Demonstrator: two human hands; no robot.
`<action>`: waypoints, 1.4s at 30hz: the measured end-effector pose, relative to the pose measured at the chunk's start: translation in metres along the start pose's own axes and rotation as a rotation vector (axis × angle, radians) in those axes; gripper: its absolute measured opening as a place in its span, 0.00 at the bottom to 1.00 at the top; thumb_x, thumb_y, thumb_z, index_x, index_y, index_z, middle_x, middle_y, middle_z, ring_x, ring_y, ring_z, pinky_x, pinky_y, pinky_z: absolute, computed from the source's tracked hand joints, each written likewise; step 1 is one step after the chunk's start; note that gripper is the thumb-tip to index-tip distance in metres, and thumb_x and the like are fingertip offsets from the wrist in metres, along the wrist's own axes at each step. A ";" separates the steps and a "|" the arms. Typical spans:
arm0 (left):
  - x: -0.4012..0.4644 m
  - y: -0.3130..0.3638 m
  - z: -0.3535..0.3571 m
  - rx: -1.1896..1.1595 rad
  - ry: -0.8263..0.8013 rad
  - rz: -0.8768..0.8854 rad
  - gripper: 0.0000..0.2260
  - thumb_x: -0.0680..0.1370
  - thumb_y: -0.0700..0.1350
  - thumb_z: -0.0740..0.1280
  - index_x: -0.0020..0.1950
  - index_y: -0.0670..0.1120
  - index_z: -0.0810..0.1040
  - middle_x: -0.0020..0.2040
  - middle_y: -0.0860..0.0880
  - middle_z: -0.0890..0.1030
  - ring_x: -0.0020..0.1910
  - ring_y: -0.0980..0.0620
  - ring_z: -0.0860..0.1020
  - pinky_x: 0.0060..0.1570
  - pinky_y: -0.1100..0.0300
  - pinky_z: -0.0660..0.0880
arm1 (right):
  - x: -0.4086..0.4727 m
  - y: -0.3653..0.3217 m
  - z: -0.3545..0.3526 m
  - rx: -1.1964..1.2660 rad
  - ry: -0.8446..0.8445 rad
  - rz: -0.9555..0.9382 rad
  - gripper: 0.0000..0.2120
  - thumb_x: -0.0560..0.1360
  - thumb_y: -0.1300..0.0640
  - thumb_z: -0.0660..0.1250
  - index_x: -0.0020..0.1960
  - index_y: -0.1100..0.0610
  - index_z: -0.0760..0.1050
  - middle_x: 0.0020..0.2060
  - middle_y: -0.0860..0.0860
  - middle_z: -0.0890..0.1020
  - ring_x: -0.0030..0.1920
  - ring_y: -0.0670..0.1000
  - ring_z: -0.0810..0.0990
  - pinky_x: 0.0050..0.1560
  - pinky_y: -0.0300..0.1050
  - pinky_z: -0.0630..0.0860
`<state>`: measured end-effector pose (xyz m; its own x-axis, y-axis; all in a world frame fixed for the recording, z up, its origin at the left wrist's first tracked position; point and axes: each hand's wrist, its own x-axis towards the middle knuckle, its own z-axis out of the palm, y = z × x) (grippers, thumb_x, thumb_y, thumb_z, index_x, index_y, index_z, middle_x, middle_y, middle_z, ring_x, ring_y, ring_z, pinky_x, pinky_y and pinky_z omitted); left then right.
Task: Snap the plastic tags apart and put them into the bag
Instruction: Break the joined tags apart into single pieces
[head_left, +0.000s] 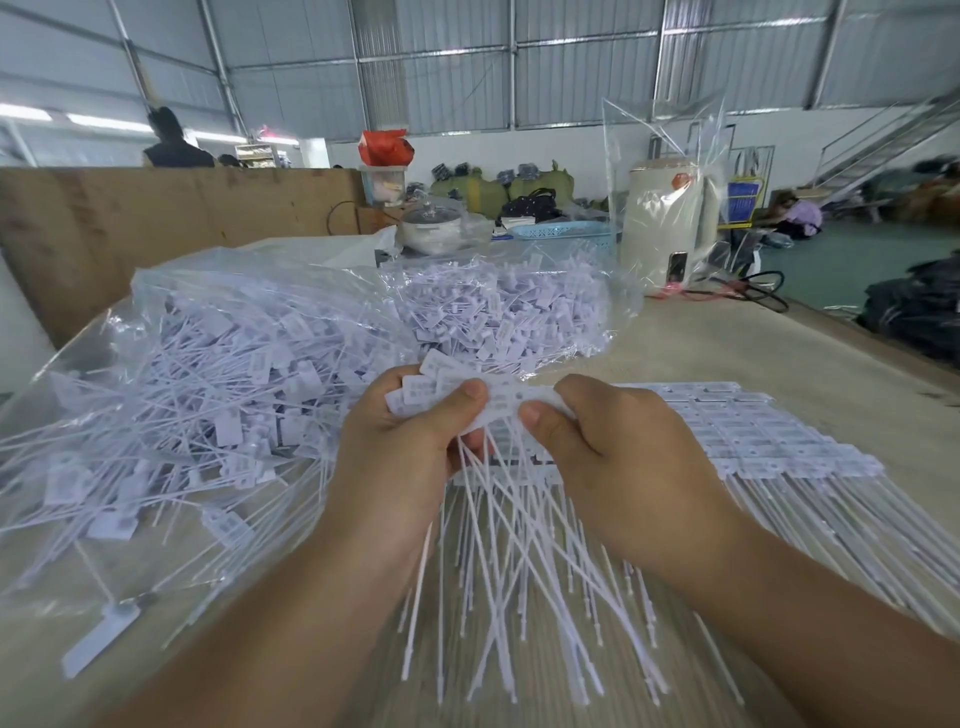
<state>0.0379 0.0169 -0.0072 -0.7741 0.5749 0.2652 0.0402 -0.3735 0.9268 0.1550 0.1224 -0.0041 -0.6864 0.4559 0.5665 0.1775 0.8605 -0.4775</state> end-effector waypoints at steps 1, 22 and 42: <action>-0.001 0.000 0.001 -0.017 0.002 -0.010 0.07 0.69 0.41 0.74 0.36 0.54 0.84 0.35 0.48 0.84 0.31 0.53 0.81 0.32 0.61 0.78 | 0.000 -0.001 0.000 0.008 0.005 -0.002 0.20 0.79 0.44 0.58 0.32 0.52 0.60 0.24 0.48 0.68 0.26 0.51 0.69 0.28 0.47 0.63; 0.001 0.002 0.000 0.057 -0.142 -0.027 0.13 0.61 0.46 0.75 0.44 0.47 0.82 0.41 0.41 0.85 0.32 0.48 0.81 0.28 0.58 0.76 | 0.000 0.009 0.000 0.612 -0.197 -0.067 0.08 0.75 0.46 0.66 0.51 0.45 0.70 0.30 0.44 0.78 0.25 0.46 0.67 0.25 0.41 0.63; -0.013 0.004 0.019 -0.015 -0.078 0.021 0.13 0.81 0.54 0.60 0.45 0.48 0.79 0.35 0.43 0.82 0.25 0.44 0.77 0.20 0.56 0.73 | -0.005 -0.015 0.027 1.159 -0.260 0.164 0.13 0.70 0.59 0.70 0.54 0.54 0.77 0.35 0.53 0.79 0.23 0.51 0.71 0.23 0.42 0.73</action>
<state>0.0601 0.0215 -0.0015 -0.7216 0.6214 0.3052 0.0465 -0.3964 0.9169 0.1364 0.1014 -0.0178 -0.8605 0.3666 0.3537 -0.3731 0.0191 -0.9276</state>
